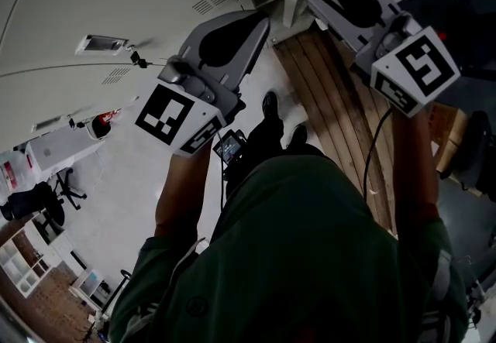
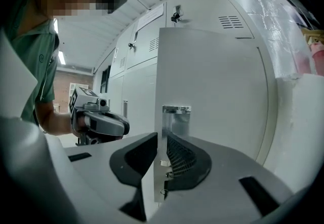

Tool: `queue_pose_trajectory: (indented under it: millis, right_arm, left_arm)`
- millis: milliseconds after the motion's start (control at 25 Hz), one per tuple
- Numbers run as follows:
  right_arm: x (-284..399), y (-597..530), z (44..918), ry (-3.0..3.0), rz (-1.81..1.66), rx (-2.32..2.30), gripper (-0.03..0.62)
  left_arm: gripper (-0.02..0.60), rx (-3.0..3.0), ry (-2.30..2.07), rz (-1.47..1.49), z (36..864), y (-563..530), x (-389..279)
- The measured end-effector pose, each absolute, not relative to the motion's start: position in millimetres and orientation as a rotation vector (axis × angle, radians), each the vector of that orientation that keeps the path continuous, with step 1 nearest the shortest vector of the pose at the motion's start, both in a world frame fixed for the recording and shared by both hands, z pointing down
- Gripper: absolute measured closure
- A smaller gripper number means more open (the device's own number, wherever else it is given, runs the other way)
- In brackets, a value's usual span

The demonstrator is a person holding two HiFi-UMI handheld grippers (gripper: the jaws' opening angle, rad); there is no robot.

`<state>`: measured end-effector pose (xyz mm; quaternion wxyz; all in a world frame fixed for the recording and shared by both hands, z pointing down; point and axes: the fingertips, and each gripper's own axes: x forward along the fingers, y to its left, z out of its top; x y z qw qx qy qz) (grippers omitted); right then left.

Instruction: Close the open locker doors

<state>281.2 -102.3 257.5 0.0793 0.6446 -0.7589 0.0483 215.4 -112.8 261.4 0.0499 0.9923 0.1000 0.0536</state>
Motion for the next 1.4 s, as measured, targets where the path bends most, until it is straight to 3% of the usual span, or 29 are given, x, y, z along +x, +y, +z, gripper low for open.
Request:
queue_pose_trajectory:
  millis: [1400]
  right_arm:
    - [324, -200, 255, -2.106, 0.161, 2.12, 0.539]
  left_arm:
    - [0.58, 2.955, 0.453, 0.157, 269, -140, 242]
